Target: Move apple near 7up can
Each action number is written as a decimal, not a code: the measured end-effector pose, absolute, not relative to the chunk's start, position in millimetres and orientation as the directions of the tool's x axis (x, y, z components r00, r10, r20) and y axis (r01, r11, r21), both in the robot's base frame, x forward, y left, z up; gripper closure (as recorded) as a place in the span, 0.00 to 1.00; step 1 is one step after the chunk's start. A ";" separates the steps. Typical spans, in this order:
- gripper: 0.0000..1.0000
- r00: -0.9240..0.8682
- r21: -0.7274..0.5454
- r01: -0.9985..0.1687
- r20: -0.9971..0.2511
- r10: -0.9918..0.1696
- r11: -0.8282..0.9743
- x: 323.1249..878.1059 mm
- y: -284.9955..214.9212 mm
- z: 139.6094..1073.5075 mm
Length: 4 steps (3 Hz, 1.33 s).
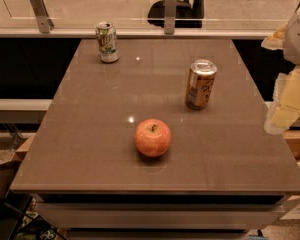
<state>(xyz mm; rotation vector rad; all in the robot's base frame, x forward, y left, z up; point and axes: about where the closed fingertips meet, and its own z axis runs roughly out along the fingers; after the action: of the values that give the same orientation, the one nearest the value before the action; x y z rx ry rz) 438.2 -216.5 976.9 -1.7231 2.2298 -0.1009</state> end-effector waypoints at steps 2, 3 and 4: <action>0.00 -0.222 -0.223 -0.932 -0.268 -0.937 0.285 433.4 -215.4 977.0; 0.00 -0.224 -0.173 -0.938 -0.359 -0.906 0.301 421.9 -210.8 973.3; 0.00 -0.220 -0.126 -0.943 -0.457 -0.862 0.307 406.0 -203.8 974.2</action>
Offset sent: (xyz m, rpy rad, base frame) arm -0.0142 0.0008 -0.0054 0.1905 0.0507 0.0026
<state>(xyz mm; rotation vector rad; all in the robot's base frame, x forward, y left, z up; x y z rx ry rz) 406.0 -203.8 974.2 -1.6027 2.1374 0.2462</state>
